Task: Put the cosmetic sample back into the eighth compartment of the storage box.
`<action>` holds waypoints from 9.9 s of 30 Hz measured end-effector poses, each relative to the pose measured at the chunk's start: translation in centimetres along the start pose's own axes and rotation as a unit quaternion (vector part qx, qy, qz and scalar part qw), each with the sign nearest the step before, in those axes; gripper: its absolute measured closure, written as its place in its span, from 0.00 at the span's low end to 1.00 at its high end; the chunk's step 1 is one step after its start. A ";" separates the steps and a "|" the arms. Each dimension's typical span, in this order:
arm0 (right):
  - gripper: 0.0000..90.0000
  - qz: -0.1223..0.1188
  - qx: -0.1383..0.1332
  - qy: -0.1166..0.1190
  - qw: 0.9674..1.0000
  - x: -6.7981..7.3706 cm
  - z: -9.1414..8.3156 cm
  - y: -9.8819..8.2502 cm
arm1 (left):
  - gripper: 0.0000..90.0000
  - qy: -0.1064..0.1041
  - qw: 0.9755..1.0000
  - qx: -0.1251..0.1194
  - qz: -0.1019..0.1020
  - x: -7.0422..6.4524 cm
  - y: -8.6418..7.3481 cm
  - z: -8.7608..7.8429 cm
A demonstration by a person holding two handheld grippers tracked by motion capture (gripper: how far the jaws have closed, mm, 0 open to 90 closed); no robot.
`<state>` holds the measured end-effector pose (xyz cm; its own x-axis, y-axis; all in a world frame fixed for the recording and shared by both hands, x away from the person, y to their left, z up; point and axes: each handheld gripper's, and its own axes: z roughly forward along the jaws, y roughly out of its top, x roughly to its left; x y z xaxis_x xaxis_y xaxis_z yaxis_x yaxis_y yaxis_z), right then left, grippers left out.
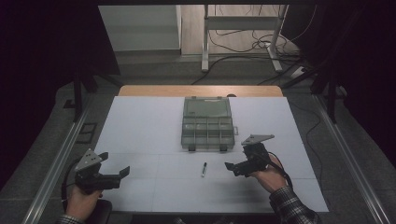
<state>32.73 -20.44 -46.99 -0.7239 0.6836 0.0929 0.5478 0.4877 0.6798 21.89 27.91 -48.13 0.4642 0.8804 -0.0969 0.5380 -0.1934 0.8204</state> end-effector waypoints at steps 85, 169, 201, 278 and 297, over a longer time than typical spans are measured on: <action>0.90 -0.068 0.151 0.008 0.986 5.7 8.5 2.7 | 0.01 0.000 1.000 0.001 0.000 0.1 0.0 0.0; 0.90 -0.005 0.027 -0.001 1.000 -0.1 3.5 5.3 | 0.02 -0.005 1.000 0.006 0.000 0.1 0.0 0.1; 0.90 0.004 0.017 -0.039 0.999 -2.9 4.5 6.8 | 0.02 -0.005 1.000 0.009 0.001 0.1 0.1 0.2; 0.46 0.003 0.027 -0.058 0.998 -3.1 4.7 6.4 | 0.03 -0.010 1.000 0.013 0.005 0.1 0.1 0.3; 0.33 -0.004 0.036 -0.052 0.998 -2.7 4.1 5.6 | 0.03 -0.011 1.000 0.013 0.006 0.0 0.1 0.3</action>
<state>39.45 -17.32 -46.45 -0.6836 0.7298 0.0092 0.5732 0.5291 0.6257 22.22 27.78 -48.20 0.4858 0.8683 -0.0998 0.5507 -0.2154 0.8064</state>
